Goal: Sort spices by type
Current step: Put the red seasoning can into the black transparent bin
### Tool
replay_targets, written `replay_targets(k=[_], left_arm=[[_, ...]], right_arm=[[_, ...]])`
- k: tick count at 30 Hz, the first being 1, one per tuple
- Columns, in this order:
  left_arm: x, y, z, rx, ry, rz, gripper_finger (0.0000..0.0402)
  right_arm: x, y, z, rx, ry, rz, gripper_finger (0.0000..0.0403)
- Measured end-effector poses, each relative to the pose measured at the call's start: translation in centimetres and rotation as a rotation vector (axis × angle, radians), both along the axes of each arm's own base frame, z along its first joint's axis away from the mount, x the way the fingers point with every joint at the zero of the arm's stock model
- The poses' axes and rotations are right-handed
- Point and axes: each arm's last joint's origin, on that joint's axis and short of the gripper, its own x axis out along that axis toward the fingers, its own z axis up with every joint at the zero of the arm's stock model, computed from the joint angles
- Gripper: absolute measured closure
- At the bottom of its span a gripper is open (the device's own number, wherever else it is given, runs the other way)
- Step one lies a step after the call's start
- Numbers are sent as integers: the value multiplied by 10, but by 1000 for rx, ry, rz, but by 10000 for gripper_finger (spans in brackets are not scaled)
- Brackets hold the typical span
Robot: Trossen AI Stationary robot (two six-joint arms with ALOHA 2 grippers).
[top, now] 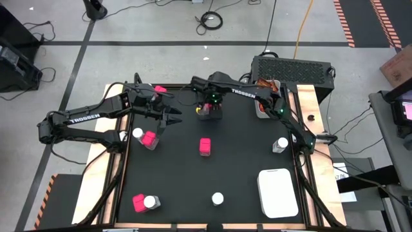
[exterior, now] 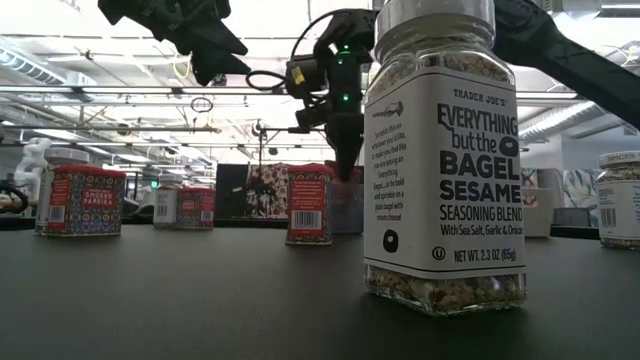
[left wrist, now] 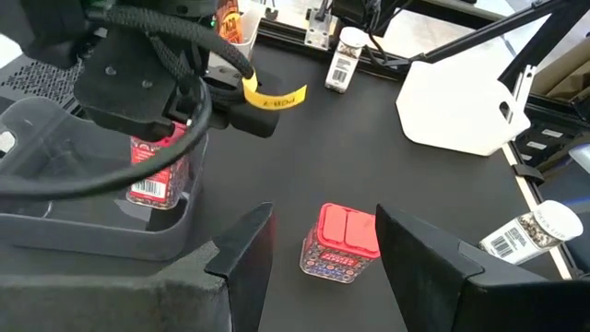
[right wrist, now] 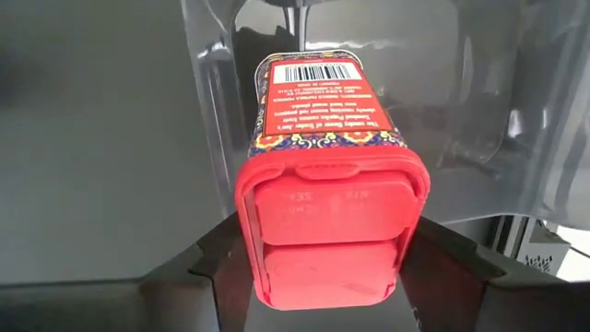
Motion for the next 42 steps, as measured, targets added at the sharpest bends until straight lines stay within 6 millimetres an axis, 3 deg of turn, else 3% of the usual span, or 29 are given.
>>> replay_targets(k=[9, 19, 29, 36, 42], left_arm=[[0, 0, 0, 0, 0, 0, 207], [0, 0, 0, 0, 0, -1, 207], [-1, 0, -2, -8, 22, -1, 207], [-3, -1, -5, -23, 59, -1, 207], [-4, -2, -5, -25, 65, -1, 207]], right_arm=[[-2, 1, 1, 21, 9, 4, 141], [-2, 1, 4, 16, 3, 19, 136], [-16, 8, 46, -11, -107, -47, 136], [-16, 42, 70, 315, -263, 97, 136], [-1, 84, 67, 309, -283, 486, 136]])
